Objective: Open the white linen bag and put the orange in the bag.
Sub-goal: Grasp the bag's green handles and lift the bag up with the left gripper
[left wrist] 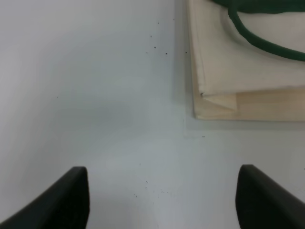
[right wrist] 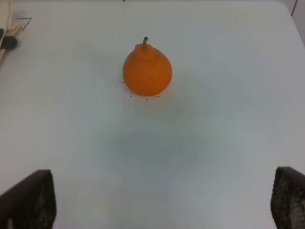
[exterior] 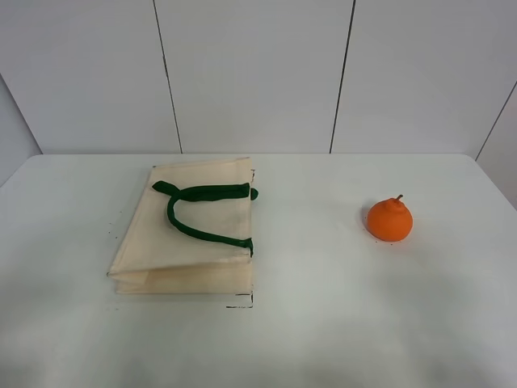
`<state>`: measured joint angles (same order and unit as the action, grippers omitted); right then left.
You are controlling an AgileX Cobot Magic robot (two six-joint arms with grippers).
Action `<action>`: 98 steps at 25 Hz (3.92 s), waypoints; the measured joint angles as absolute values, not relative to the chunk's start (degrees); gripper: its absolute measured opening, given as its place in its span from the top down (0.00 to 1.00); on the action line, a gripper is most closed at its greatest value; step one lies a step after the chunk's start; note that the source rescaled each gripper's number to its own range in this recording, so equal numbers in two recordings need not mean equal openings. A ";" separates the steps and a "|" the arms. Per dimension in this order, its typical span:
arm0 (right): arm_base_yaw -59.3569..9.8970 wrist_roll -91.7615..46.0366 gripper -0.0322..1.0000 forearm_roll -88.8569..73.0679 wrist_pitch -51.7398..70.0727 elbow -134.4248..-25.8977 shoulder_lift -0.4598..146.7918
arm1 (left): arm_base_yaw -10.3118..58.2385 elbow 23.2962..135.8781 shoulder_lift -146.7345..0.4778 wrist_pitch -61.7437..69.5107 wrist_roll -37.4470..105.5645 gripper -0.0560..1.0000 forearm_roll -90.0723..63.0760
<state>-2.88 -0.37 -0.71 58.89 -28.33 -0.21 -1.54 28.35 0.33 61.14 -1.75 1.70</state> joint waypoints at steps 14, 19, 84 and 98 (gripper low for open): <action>-2.88 -0.37 0.00 -0.71 58.89 -28.33 -0.21 | -1.54 36.14 -15.20 62.85 -1.75 0.01 1.25; -2.88 -0.37 0.00 -0.71 58.89 -28.33 -0.21 | -1.54 46.33 -35.36 61.09 -1.75 0.00 1.19; -2.88 0.00 0.00 -0.61 58.89 -28.33 -0.21 | 15.48 103.87 -130.30 56.20 -17.93 0.94 0.00; -2.88 0.00 0.00 -1.43 57.69 -29.11 2.97 | 21.12 122.54 -114.83 68.18 -11.57 0.95 -1.96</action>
